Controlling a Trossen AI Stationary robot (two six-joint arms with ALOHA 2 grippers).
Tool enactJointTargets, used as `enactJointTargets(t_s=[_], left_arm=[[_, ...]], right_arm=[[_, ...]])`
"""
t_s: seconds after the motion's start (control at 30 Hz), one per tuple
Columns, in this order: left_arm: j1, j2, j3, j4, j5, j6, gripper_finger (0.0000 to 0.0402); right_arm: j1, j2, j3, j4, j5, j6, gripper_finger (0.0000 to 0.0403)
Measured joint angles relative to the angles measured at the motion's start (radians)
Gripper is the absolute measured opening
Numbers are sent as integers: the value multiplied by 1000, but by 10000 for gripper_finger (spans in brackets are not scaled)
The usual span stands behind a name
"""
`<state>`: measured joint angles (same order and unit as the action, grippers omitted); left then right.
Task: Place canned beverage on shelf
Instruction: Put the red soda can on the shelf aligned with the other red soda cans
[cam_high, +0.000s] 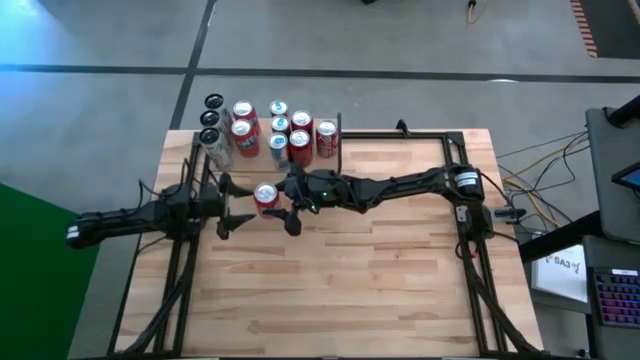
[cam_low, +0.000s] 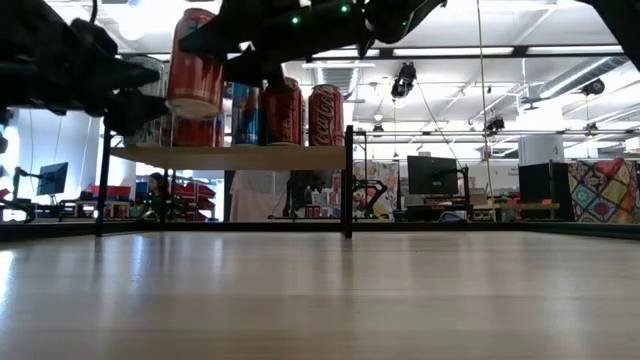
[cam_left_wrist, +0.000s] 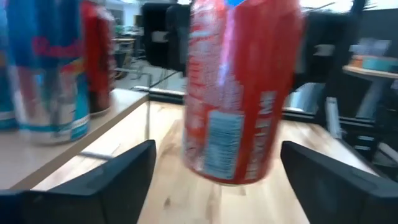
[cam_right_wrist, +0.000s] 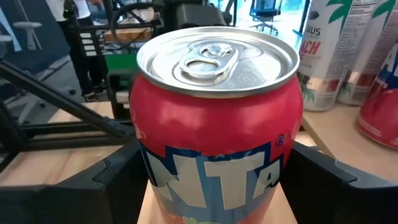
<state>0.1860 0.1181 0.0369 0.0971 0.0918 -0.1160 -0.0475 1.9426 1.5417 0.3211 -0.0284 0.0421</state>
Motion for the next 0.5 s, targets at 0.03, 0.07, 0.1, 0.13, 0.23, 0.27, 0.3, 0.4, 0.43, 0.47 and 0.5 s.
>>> enactJointTargets(t_s=[0.03,0.07,0.1,0.13,0.23,0.27,0.3,0.4,0.43,0.47,0.5], left_arm=[[0,5,-8,12,-13,-3,335],[0,8,-17,23,-15,-3,341],[0,11,-24,35,-9,-3,344],[-1,17,-26,51,5,-3,346],[-2,28,-26,70,10,-3,346],[-2,34,-26,68,15,-3,344],[-2,39,-26,71,26,-3,342],[-2,54,-26,79,34,-4,335],[-1,62,-26,81,35,-6,333],[-1,65,-26,81,36,-7,331],[-1,70,-26,83,36,-7,330]], right_arm=[[0,7,8,2,0,-1,290],[0,16,16,4,0,-10,290],[1,25,26,2,1,-19,290],[2,35,35,0,2,-30,290],[2,70,67,-3,1,-51,290],[2,79,78,-4,1,-61,290],[2,90,87,-5,0,-70,290],[2,120,124,-7,-5,-93,290],[2,129,139,-8,-7,-97,290],[3,141,155,-9,-6,-101,290],[4,151,171,-14,-6,-103,290]])
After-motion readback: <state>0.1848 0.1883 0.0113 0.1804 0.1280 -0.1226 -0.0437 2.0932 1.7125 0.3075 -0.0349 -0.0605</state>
